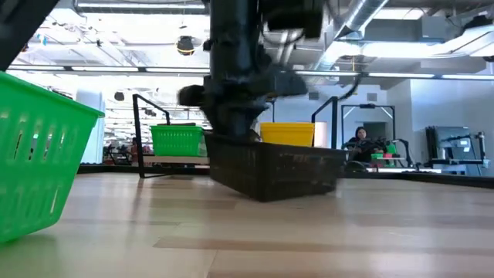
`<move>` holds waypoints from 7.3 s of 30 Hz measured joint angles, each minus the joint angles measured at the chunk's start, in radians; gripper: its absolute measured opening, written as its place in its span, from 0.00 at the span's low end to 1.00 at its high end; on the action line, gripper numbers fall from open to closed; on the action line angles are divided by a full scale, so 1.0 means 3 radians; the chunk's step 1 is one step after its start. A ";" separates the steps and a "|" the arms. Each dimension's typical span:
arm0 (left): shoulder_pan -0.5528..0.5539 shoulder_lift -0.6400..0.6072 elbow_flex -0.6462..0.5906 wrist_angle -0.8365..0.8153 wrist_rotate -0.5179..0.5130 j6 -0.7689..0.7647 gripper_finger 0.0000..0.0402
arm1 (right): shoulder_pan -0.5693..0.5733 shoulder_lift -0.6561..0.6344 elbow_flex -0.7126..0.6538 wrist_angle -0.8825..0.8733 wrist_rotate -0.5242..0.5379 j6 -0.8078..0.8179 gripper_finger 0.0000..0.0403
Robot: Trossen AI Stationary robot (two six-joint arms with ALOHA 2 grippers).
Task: Stack baskets on shelf by color
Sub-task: Stack the black basket on top of the black basket on the shelf
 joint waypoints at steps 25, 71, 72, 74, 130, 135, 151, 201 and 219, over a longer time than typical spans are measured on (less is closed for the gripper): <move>0.0422 0.0009 -0.0019 0.0249 0.0152 0.0172 0.16 | 0.0000 0.0006 0.0000 -0.0202 -0.0001 0.0055 0.03; -0.0438 -0.2393 -0.0222 -0.1478 -0.2332 -0.0424 0.42 | -0.0284 0.0542 -0.2063 0.0980 -0.0198 0.2446 0.03; -0.0423 -0.2509 -0.0368 -0.1468 -0.2341 -0.0477 0.42 | -0.0350 0.0622 -0.2061 0.1071 -0.0255 0.2444 0.03; -0.0391 -0.2729 -0.0655 -0.1482 -0.2333 -0.0602 0.42 | -0.0479 0.0772 -0.2052 0.1217 -0.0419 0.2443 0.03; -0.0355 -0.3376 -0.1816 -0.1400 -0.2132 -0.0869 0.42 | -0.1392 0.2567 -0.0888 0.0502 -0.1564 0.1832 0.55; -0.0355 -0.3375 -0.1816 -0.1398 -0.2129 -0.0869 0.42 | -0.1405 0.2808 -0.0890 0.0431 -0.1577 0.1830 0.59; -0.0355 -0.3375 -0.1816 -0.1399 -0.2022 -0.0852 0.42 | -0.1422 0.3474 -0.0879 0.0323 -0.2075 0.1793 0.53; -0.0355 -0.3376 -0.1814 -0.1223 -0.1782 -0.0902 0.42 | -0.2901 0.3256 0.2653 -0.1248 -0.1608 -0.0781 0.00; -0.0355 -0.3376 -0.1814 -0.1201 -0.1806 -0.1434 0.42 | -0.3244 0.4490 0.2655 -0.0526 -0.2251 -0.1885 0.00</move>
